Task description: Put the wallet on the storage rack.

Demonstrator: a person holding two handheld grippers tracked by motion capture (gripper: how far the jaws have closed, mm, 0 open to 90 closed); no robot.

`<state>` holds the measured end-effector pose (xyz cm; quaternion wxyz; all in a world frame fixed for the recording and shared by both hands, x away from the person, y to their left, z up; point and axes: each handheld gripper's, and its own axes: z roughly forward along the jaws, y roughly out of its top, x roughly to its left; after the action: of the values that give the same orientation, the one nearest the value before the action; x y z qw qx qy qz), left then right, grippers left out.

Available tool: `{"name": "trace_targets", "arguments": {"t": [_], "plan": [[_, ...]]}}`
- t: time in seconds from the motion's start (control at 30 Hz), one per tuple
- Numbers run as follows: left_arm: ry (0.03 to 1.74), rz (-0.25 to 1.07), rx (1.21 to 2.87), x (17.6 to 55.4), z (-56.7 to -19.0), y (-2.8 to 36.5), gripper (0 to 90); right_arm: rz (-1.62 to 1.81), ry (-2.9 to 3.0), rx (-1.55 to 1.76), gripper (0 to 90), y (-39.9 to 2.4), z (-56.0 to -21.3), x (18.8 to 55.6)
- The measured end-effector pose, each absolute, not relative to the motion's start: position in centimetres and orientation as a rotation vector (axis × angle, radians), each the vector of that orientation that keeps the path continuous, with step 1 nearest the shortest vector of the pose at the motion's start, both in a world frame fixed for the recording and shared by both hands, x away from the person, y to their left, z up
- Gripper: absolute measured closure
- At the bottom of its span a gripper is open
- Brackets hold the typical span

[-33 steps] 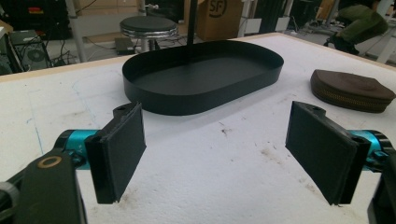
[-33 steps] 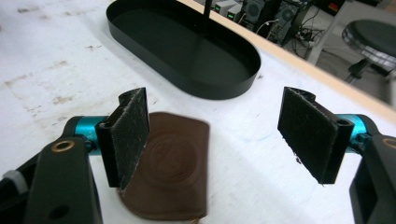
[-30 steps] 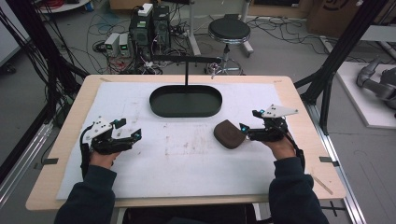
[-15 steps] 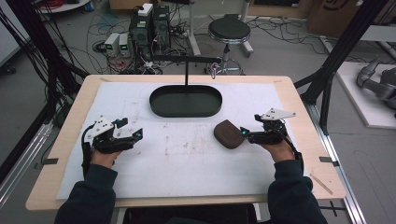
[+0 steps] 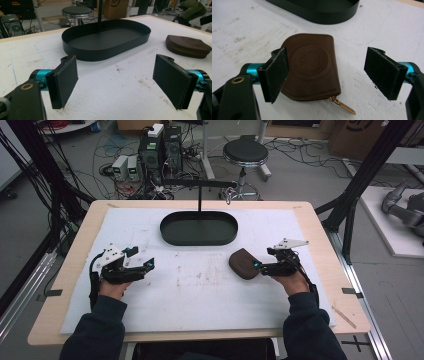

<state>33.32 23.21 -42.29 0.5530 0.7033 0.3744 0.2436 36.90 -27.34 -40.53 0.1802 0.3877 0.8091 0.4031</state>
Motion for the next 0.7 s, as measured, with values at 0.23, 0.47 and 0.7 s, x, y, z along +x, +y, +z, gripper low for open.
{"name": "trace_targets", "arguments": {"t": [0.23,0.47,0.7], "plan": [[0.883,0.58,1.673,33.1,-42.2,23.2,20.2,1.141,2.337,1.147,20.1,-26.2,-41.8,37.8],[0.889,0.575,1.676,33.0,-42.4,23.5,20.5,1.088,2.384,1.196,20.1,-25.7,-43.1,39.0],[0.899,0.575,1.688,33.3,-42.6,23.3,20.5,1.192,2.453,1.273,18.4,-26.6,-44.4,40.1]]}}
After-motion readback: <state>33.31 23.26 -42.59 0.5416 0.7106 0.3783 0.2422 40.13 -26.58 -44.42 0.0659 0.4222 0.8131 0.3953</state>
